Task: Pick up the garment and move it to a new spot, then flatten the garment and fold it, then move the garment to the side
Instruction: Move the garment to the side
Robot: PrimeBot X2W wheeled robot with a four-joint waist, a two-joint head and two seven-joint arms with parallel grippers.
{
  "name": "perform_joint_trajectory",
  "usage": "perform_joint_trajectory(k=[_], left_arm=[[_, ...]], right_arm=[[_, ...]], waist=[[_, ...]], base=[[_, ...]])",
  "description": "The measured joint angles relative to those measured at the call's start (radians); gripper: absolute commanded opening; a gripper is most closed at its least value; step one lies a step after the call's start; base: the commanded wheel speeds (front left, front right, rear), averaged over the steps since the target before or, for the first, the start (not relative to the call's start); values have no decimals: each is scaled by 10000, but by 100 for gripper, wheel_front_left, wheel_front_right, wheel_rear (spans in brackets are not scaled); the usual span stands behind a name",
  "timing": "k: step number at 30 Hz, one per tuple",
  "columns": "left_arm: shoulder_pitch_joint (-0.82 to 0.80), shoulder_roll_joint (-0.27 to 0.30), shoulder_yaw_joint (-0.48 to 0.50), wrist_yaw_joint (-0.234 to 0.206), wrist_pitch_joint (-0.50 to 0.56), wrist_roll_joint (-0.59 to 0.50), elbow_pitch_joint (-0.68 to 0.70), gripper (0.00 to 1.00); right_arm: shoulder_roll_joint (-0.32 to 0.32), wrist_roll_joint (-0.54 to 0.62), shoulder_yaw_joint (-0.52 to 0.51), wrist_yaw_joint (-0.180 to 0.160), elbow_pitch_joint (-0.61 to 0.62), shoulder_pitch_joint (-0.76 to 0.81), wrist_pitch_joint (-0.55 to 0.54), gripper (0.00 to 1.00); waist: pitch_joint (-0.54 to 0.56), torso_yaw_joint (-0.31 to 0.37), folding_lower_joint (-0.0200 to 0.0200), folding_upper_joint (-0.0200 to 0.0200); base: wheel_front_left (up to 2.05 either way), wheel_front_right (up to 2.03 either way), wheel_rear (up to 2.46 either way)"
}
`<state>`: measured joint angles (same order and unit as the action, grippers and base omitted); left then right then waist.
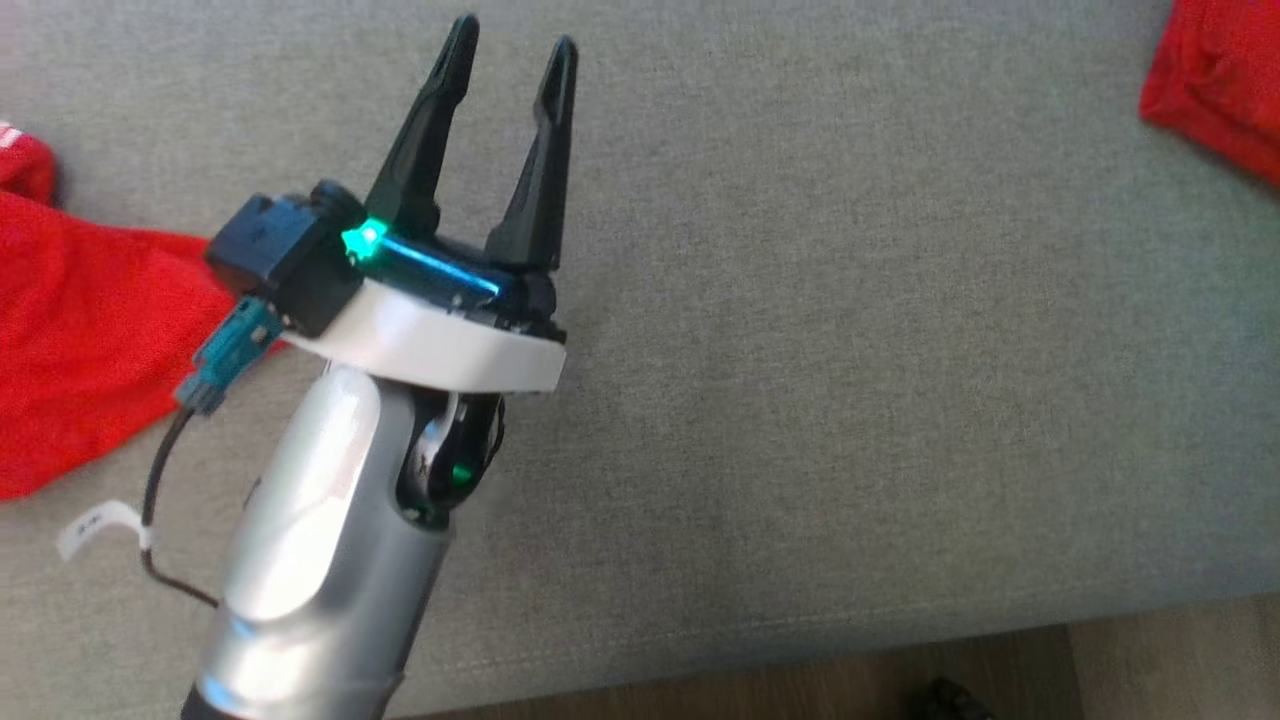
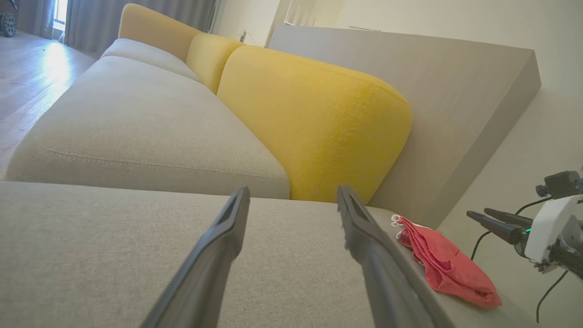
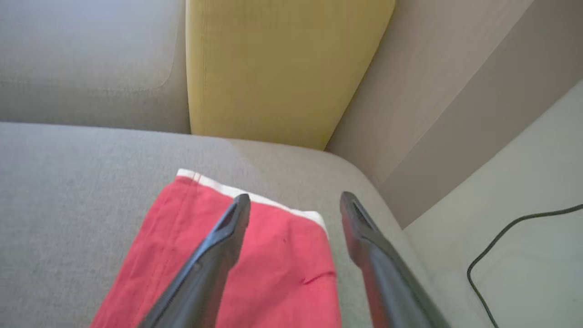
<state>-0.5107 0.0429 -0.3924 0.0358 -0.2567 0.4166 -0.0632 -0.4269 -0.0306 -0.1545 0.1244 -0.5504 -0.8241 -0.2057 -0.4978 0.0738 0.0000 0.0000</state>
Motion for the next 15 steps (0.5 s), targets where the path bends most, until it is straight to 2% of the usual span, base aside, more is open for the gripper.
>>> perform_joint_trajectory(k=[6, 15], left_arm=[[668, 0, 167, -98, 0, 224, -46, 100], [1788, -6, 817, -366, 0, 347, -17, 100]], right_arm=[[865, 198, 121, 0, 654, 273, 493, 100], [2027, -499, 648, 0, 1856, 1848, 1417, 100]], waist=[[714, -253, 0, 0], [2006, -841, -1, 0]], base=[[0, 0, 0], [0, 0, 0]])
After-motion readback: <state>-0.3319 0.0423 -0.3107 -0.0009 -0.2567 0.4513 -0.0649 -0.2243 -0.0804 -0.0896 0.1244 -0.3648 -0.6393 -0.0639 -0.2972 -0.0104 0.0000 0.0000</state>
